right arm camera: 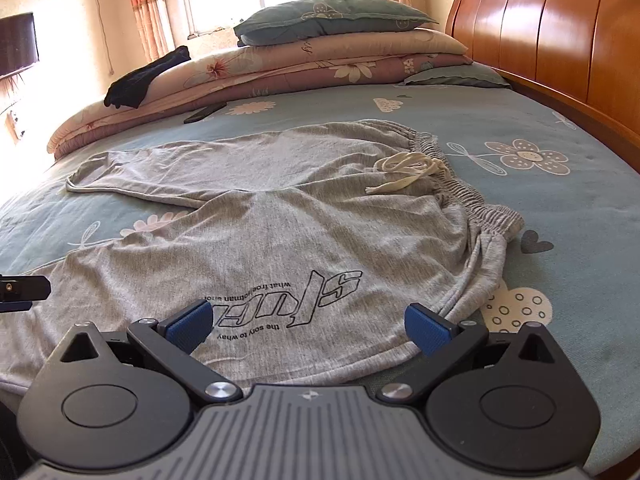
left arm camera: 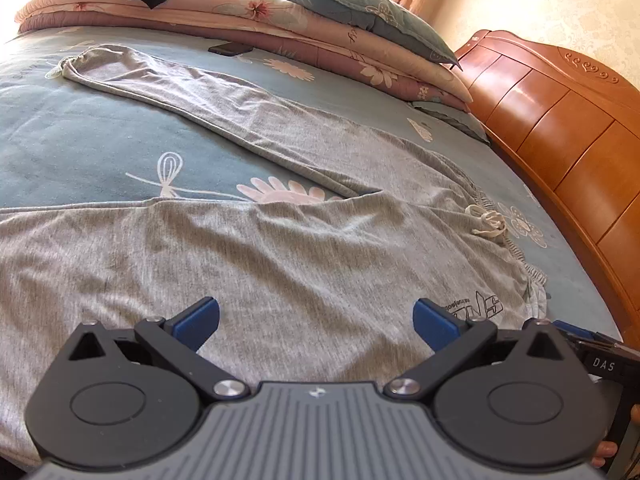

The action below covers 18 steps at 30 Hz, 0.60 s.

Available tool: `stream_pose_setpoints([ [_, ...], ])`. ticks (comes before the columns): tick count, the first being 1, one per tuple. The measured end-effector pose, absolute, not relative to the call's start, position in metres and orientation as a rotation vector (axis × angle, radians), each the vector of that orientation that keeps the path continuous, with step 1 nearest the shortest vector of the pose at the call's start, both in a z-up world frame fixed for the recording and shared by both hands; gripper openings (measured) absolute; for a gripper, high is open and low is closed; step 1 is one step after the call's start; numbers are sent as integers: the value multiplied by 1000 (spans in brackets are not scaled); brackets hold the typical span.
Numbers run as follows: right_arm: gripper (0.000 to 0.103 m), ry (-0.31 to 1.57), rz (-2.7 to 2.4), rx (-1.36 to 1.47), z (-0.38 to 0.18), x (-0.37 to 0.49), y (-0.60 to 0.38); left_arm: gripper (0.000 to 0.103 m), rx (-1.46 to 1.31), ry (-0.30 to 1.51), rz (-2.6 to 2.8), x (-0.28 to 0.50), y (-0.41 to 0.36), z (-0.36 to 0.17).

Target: Fold clothes

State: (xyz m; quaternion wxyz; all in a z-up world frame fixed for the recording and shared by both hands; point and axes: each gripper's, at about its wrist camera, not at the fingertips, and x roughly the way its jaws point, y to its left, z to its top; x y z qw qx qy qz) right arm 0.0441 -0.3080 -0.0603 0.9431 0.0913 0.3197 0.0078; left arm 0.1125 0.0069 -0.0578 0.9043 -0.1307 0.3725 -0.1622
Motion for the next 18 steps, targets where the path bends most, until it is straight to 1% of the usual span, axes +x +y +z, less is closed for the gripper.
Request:
stream_pose_setpoints([
  [4,103,606,143,126,-51,80,-310,102,-268,781,-325,151,-2,-63],
  [8,103,627,311,37,-44,137,-309,102,-264,806,-336,197,-7,-74],
  [10,103,678,422,61,-44,167,-305,102,-261,839,-300,215,-6,-79],
  [13,103,785,537,168,-46,205,-292,102,-272,879,-237,229,5,-77],
  [15,103,853,517,206,-43,220,-279,102,-255,913,-191,235,15,-60],
  [18,103,1006,456,205,-30,234,-254,102,-235,959,-131,243,31,-33],
])
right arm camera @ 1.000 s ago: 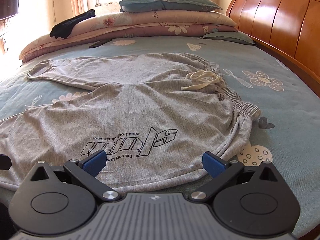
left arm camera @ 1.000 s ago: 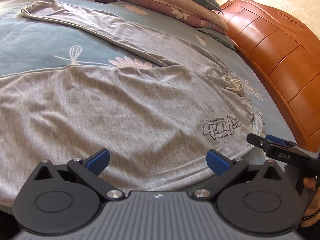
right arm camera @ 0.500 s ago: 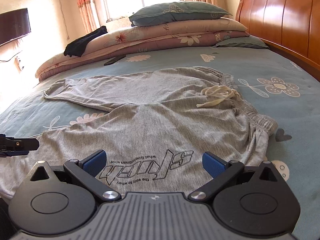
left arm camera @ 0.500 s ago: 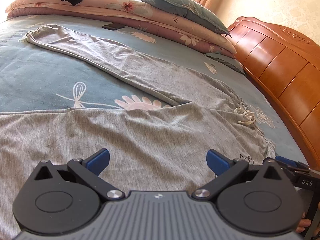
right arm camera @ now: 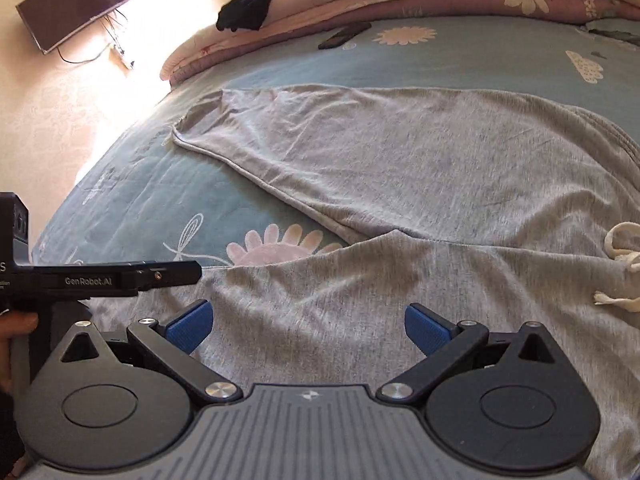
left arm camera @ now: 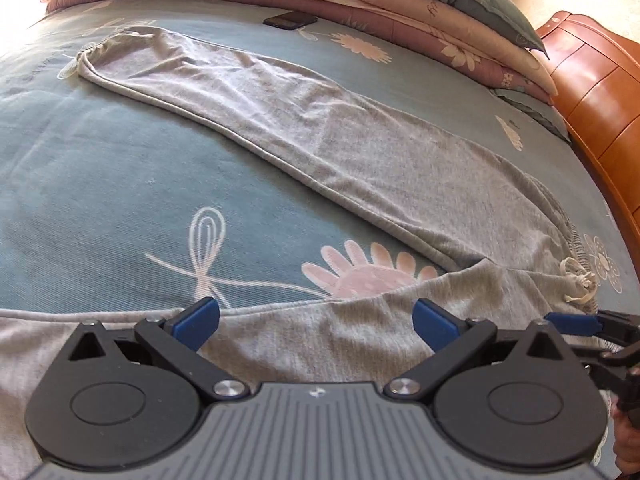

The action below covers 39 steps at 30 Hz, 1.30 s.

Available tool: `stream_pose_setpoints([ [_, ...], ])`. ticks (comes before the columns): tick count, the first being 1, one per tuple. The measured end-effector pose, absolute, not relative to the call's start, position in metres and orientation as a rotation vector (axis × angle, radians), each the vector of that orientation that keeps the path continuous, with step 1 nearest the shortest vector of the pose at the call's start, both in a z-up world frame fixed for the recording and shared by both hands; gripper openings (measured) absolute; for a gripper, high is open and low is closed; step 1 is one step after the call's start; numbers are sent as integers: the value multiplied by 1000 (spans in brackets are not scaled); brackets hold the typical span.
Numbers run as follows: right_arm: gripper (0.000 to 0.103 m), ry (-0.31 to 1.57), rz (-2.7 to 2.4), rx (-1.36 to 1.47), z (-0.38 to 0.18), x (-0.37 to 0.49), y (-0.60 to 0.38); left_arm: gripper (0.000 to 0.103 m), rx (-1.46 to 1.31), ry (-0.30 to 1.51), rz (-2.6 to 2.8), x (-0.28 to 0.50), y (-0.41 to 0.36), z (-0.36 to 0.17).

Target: Fold clothes

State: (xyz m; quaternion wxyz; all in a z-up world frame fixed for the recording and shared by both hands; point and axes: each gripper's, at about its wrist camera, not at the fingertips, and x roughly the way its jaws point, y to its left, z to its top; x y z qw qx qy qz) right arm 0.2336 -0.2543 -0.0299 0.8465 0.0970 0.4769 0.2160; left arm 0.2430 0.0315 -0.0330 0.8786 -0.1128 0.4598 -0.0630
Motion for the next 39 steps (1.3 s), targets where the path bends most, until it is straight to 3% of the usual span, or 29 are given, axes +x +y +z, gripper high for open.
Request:
stream_pose_setpoints([
  [4,103,1149,425,205,16,240,-218,102,-296,955,-110,248,69,30],
  [8,103,1084,420,221,94,255,-179,102,-330,846,-123,252,110,85],
  [10,103,979,392,218,122,257,-162,102,-348,878,-134,267,131,91],
  [13,103,1089,303,196,129,279,-136,102,-351,1027,-107,292,160,86],
  [16,103,1174,323,238,118,297,-121,102,-388,1078,-79,302,188,80],
  [24,103,1038,526,88,71,337,-61,102,-429,1054,114,296,218,76],
  [33,103,879,511,-79,-21,400,13,102,-548,1075,232,326,259,2],
  [39,103,825,485,-180,-52,442,60,102,-541,1101,246,340,285,-13],
])
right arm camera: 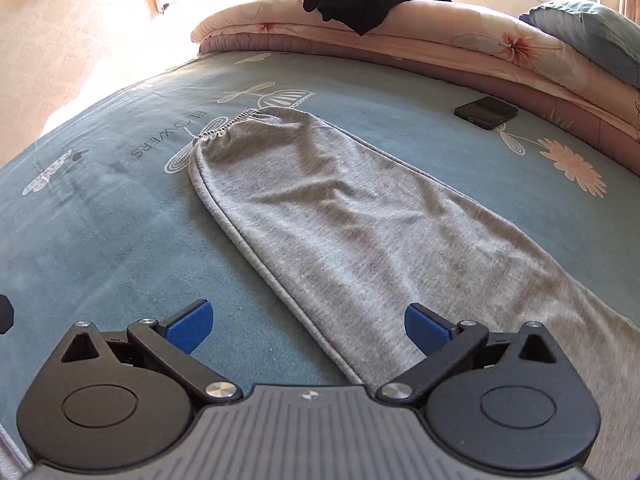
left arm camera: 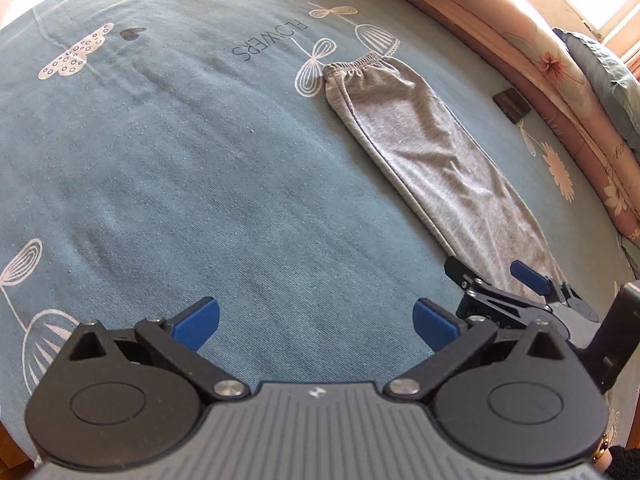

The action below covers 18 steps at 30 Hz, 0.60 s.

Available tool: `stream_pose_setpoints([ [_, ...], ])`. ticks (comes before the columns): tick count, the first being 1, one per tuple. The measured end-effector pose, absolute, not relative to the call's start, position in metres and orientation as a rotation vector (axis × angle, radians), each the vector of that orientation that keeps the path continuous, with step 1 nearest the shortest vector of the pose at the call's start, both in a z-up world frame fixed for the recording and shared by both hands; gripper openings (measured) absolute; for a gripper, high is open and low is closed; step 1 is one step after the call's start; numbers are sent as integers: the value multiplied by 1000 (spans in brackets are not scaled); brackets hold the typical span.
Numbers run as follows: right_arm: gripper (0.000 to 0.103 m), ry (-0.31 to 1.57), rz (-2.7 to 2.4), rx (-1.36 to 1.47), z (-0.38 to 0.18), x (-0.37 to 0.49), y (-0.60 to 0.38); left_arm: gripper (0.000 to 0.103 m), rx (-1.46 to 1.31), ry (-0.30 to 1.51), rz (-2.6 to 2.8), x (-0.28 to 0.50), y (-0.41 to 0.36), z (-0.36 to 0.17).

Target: Fold clothes

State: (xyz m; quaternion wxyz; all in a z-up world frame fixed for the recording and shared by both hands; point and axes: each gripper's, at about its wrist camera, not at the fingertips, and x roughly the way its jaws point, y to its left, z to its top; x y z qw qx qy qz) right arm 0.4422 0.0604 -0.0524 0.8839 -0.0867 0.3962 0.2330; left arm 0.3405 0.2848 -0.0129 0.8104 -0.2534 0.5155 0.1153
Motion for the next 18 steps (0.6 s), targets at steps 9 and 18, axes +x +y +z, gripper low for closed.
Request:
stream_pose_setpoints([
  [9,103,1037,577,-78,-61,421,76,102,-466,1040,121,410,292,-9],
  [18,103,1030,248,-29,-62,429,8,102,-376,948,-320,509,204,-44],
])
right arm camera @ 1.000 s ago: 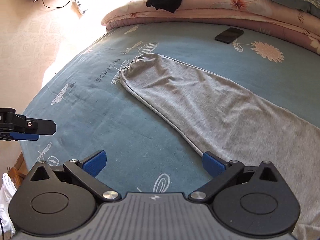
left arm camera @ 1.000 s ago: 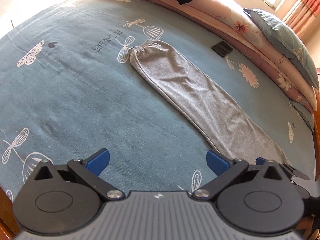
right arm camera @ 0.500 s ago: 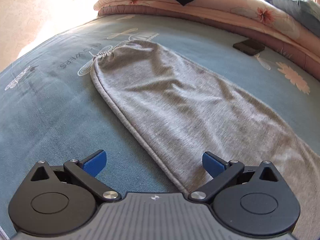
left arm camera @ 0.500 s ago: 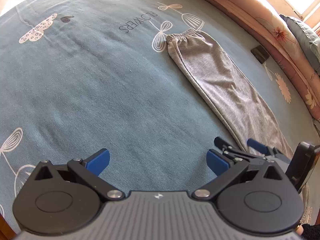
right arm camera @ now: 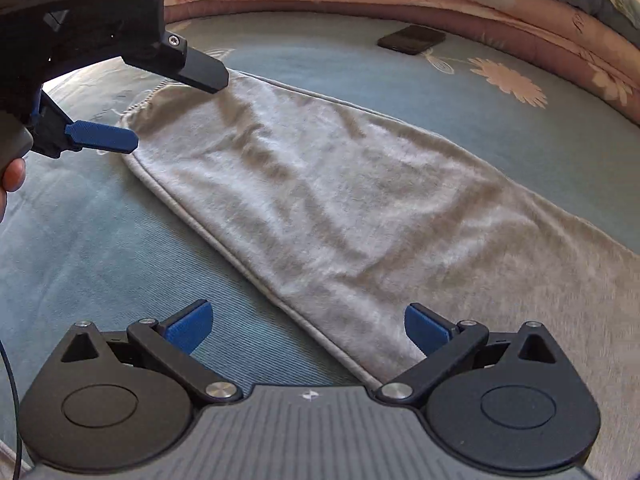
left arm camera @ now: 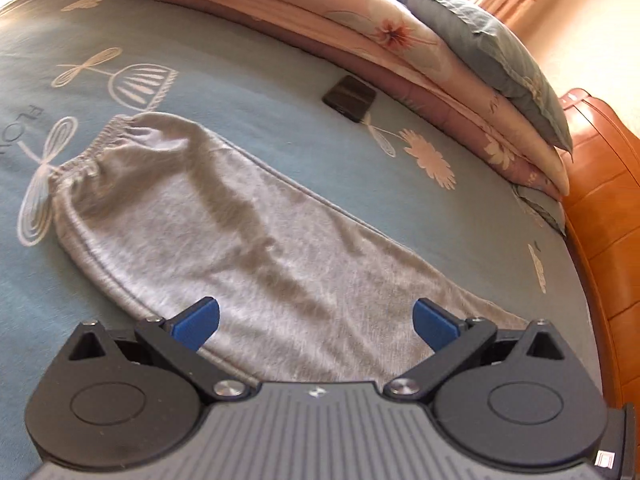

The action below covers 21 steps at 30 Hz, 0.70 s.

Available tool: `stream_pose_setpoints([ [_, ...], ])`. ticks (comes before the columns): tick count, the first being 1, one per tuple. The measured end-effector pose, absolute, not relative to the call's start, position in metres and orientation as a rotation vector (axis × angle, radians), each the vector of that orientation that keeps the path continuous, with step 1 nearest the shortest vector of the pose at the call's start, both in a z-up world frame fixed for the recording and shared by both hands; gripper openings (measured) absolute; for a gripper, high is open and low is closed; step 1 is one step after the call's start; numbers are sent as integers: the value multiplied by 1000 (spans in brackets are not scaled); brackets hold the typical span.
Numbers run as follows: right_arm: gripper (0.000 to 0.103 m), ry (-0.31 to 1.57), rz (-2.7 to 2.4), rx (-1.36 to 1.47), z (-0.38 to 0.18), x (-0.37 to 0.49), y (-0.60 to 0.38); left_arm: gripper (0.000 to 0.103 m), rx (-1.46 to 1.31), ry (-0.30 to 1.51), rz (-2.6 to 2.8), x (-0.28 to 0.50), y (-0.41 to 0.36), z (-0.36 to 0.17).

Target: Fold clothes

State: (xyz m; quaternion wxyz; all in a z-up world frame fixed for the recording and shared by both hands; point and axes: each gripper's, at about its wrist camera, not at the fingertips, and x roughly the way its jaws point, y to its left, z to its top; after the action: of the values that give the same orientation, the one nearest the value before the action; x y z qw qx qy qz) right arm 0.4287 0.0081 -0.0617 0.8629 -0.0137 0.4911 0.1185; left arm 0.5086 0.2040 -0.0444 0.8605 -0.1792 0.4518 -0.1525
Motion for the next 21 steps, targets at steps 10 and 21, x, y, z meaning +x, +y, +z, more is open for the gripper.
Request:
stream_pose_setpoints([
  [10,103,1092,199,135,-78,407,-24,100,-392,1159,-233,501,226,-80],
  [21,103,1061,206,156,-76,399,-28,101,-428,968,-388,603,202,-73],
])
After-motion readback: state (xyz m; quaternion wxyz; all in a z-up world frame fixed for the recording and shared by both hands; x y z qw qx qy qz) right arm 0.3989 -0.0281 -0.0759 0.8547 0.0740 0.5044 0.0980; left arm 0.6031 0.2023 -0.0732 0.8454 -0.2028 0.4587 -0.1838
